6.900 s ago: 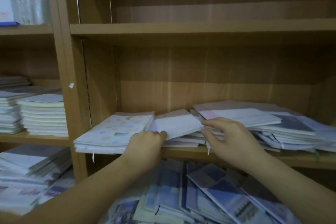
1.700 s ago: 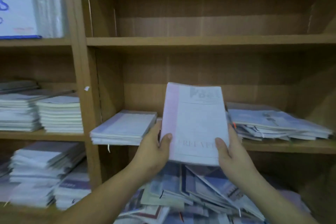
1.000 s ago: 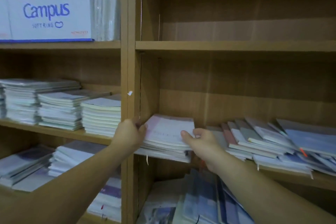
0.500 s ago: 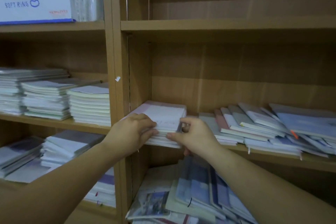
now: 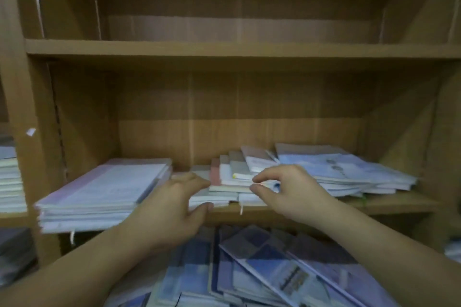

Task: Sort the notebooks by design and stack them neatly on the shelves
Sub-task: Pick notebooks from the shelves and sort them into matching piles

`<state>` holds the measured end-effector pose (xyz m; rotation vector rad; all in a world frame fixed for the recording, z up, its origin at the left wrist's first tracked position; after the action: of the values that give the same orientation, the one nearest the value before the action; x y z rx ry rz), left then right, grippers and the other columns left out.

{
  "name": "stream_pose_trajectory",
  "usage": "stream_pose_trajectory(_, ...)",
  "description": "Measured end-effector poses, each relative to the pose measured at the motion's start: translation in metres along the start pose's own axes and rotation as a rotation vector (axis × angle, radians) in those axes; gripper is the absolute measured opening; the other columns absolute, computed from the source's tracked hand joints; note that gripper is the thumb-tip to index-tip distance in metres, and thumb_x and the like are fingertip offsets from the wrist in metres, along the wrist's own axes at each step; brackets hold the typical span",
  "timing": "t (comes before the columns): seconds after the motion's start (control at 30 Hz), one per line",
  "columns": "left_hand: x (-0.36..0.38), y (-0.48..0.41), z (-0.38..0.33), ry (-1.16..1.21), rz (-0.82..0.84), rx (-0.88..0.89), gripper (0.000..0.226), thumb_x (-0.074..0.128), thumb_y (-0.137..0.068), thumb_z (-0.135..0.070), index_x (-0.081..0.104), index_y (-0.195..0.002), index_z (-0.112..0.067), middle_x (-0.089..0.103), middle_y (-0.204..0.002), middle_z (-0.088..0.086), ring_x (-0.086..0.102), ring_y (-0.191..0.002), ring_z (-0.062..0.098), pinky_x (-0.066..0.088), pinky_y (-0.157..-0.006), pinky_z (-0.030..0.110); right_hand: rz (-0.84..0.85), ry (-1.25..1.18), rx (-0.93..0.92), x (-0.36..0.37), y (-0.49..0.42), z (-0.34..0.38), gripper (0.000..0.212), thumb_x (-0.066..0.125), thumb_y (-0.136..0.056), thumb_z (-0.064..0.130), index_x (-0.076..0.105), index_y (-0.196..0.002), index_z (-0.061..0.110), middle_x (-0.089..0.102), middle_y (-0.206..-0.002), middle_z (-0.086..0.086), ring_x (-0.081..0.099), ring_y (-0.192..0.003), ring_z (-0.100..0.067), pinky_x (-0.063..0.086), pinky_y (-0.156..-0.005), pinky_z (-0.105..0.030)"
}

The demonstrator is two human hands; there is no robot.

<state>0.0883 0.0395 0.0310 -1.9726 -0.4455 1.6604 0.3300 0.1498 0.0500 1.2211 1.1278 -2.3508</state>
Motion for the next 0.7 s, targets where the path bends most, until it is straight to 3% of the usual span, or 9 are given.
stream_pose_trajectory(0.1, 0.038, -0.033, -0.029, 0.267, 0.007, -0.098, 0.042, 0.066, -0.089, -0.046, 0.067, -0.126, -0.025, 0.066, -0.116, -0.014, 0.061, -0.097, -0.003, 0.049, -0.089, 0.015, -0.086, 0.082, 0.073, -0.031, 0.02, -0.064, 0.036, 0.063, -0.088, 0.054, 0.077, -0.107, 0.026, 0.074, -0.109, 0.014, 0.066, -0.106, -0.007, 0.053, -0.094, -0.031)
stream_pose_trajectory(0.17, 0.062, -0.057, -0.051, 0.431, 0.006, -0.192, 0.033, 0.071, -0.091, -0.038, 0.069, -0.121, -0.023, 0.069, -0.109, -0.016, 0.064, -0.093, -0.005, 0.051, -0.083, 0.015, -0.168, 0.141, 0.133, -0.05, 0.036, -0.106, 0.045, 0.062, -0.086, 0.059, 0.075, -0.113, 0.026, 0.071, -0.119, 0.013, 0.063, -0.118, -0.01, 0.05, -0.102, -0.033)
stream_pose_trajectory(0.2, 0.073, -0.068, -0.062, 0.508, 0.019, -0.235, 0.03, 0.071, -0.092, -0.034, 0.07, -0.119, -0.021, 0.07, -0.103, -0.015, 0.065, -0.09, -0.004, 0.052, -0.082, 0.013, -0.174, 0.162, 0.172, -0.059, 0.043, -0.123, 0.049, 0.063, -0.087, 0.06, 0.072, -0.121, 0.027, 0.067, -0.128, 0.012, 0.057, -0.128, -0.01, 0.046, -0.107, -0.034)
stream_pose_trajectory(0.27, 0.092, -0.089, -0.086, 0.678, 0.05, -0.31, 0.033, 0.072, -0.092, -0.033, 0.068, -0.122, -0.018, 0.072, -0.093, -0.008, 0.07, -0.085, 0.006, 0.058, -0.084, 0.026, -0.119, 0.174, 0.232, -0.071, 0.055, -0.149, 0.059, 0.061, -0.087, 0.066, 0.061, -0.137, 0.033, 0.054, -0.146, 0.011, 0.038, -0.145, -0.009, 0.039, -0.115, -0.035)
stream_pose_trajectory(0.33, 0.105, -0.111, -0.107, 0.778, 0.079, -0.379, 0.04, 0.069, -0.094, -0.036, 0.061, -0.128, -0.016, 0.073, -0.089, 0.001, 0.073, -0.077, 0.016, 0.061, -0.074, 0.033, -0.073, 0.208, 0.25, -0.074, 0.061, -0.163, 0.068, 0.052, -0.085, 0.076, 0.052, -0.143, 0.041, 0.044, -0.156, 0.006, 0.027, -0.151, -0.012, 0.032, -0.119, -0.037)
stream_pose_trajectory(0.43, 0.117, -0.14, -0.13, 0.857, 0.082, -0.492, 0.047, 0.064, -0.099, -0.035, 0.053, -0.136, -0.008, 0.074, -0.094, 0.013, 0.073, -0.067, 0.021, 0.06, -0.063, 0.029, -0.147, 0.248, 0.239, -0.068, 0.064, -0.177, 0.07, 0.038, -0.082, 0.086, 0.058, -0.136, 0.045, 0.055, -0.147, 0.007, 0.039, -0.144, -0.013, 0.032, -0.118, -0.036)
stream_pose_trajectory(0.57, 0.128, -0.162, -0.142, 0.967, 0.017, -0.623, 0.033, 0.069, -0.096, -0.031, 0.066, -0.1, 0.001, 0.074, -0.09, 0.025, 0.071, -0.068, 0.03, 0.063, -0.066, 0.039, -0.27, 0.067, 0.242, -0.067, 0.065, -0.189, 0.049, 0.054, -0.082, 0.079, 0.071, -0.114, 0.046, 0.061, -0.114, 0.023, 0.053, -0.122, -0.002, 0.045, -0.101, -0.031)
stream_pose_trajectory(0.63, 0.129, -0.164, -0.145, 1.056, 0.047, -0.713, 0.029, 0.07, -0.095, -0.027, 0.067, -0.099, 0.002, 0.067, -0.071, 0.019, 0.058, -0.049, 0.022, 0.05, -0.05, 0.03, -0.263, -0.014, 0.25, -0.069, 0.067, -0.194, 0.038, 0.062, -0.082, 0.07, 0.073, -0.11, 0.046, 0.063, -0.114, 0.024, 0.053, -0.12, 0.005, 0.045, -0.1, -0.029)
stream_pose_trajectory(0.7, 0.125, -0.165, -0.145, 1.169, 0.112, -0.79, 0.024, 0.07, -0.094, -0.02, 0.064, -0.102, 0.003, 0.056, -0.07, 0.013, 0.043, -0.046, 0.017, 0.033, -0.041, 0.022, -0.237, -0.141, 0.284, -0.075, 0.071, -0.2, 0.033, 0.065, -0.084, 0.064, 0.074, -0.11, 0.046, 0.065, -0.118, 0.026, 0.051, -0.125, 0.007, 0.043, -0.106, -0.03)
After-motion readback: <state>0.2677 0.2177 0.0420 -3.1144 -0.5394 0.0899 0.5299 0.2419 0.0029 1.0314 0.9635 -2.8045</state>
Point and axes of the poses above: each hand's wrist, its own y-axis away from the middle knuckle, its own x-axis out of the palm, z = x × y, the point moved 1 cm from there along -y, towards the middle knuckle
